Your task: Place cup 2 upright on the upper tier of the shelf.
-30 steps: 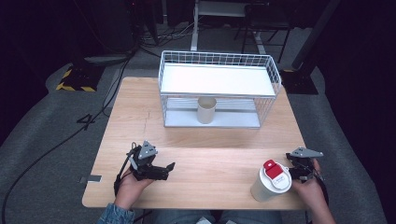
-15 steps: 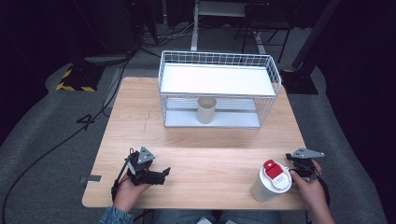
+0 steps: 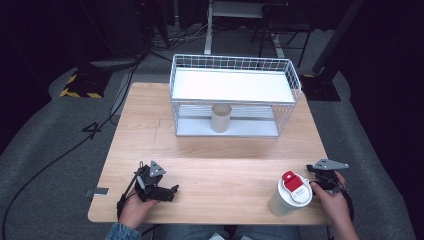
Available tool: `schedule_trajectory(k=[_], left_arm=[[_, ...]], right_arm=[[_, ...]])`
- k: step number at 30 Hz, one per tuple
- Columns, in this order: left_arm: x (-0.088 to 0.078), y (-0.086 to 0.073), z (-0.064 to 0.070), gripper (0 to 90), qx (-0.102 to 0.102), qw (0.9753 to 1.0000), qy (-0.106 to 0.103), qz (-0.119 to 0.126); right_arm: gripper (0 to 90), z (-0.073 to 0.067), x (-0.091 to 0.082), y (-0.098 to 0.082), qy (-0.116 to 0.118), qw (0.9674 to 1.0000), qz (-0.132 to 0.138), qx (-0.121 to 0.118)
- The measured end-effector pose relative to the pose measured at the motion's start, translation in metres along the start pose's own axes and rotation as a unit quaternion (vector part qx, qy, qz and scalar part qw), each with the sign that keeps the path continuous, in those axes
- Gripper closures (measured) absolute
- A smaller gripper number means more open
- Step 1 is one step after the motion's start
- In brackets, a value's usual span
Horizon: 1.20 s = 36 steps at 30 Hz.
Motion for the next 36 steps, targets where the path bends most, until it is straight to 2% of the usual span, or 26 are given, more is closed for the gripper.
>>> schedule_trajectory(k=[2, 8, 9, 11, 14, 17, 18, 21, 27, 31, 33, 36], left_arm=[[0.001, -0.001, -0.002, 2.7, 0.004, 1.0000, 0.005, 0.001], [0.003, -0.002, -0.005, 0.3, 0.003, 0.9999, 0.005, 0.012], [0.003, -0.002, -0.006, 0.3, 0.009, 0.9999, 0.005, 0.011], [0.003, -0.002, -0.007, 0.2, 0.003, 0.9999, 0.002, 0.010], [0.003, -0.001, -0.009, 0.2, 0.008, 0.9999, 0.002, 0.011], [0.004, -0.001, -0.009, 0.2, 0.004, 0.9999, 0.000, 0.012], [0.004, -0.001, -0.010, 0.3, 0.009, 0.9999, 0.001, 0.011], [0.005, 0.001, -0.012, 0.5, -0.001, 0.9999, 0.007, 0.012], [0.006, 0.001, -0.013, 0.5, -0.005, 0.9998, 0.013, 0.011], [0.006, 0.001, -0.013, 0.5, -0.006, 0.9998, 0.013, 0.011], [0.006, 0.001, -0.013, 0.5, -0.005, 0.9998, 0.013, 0.011], [0.006, 0.002, -0.013, 0.5, -0.006, 0.9998, 0.013, 0.011]], right_arm=[[15.7, 0.001, -0.001, 0.000, -0.001, 1.0000, 0.004, 0.002], [16.1, 0.003, -0.004, -0.001, 0.000, 1.0000, 0.006, 0.006], [16.1, 0.003, -0.004, -0.001, 0.000, 1.0000, 0.006, 0.006], [16.1, 0.003, -0.006, -0.002, 0.003, 1.0000, 0.006, 0.005], [16.1, 0.004, -0.011, -0.002, 0.002, 0.9999, 0.009, 0.006], [16.2, 0.005, -0.014, -0.003, 0.002, 0.9999, 0.010, 0.006], [16.1, 0.005, -0.016, -0.002, 0.004, 0.9999, 0.010, 0.005], [16.2, 0.004, -0.022, -0.001, 0.006, 0.9999, 0.014, 0.003], [16.2, -0.001, -0.039, 0.004, 0.012, 0.9996, 0.026, 0.000], [16.1, -0.009, -0.061, 0.009, 0.015, 0.9989, 0.045, 0.004], [16.1, -0.011, -0.066, 0.010, 0.019, 0.9986, 0.049, 0.004], [15.9, -0.019, -0.076, 0.011, 0.032, 0.9974, 0.064, 0.007]])
Point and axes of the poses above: each handheld gripper's, and its own axes: x roughly forward along the jaws, y roughly out of its top, z roughly to its right, the point moved 7 cm from there along x, roughly forward along the jaws, and after that the axes turned 5 degrees about z, right-handed, at the moved point
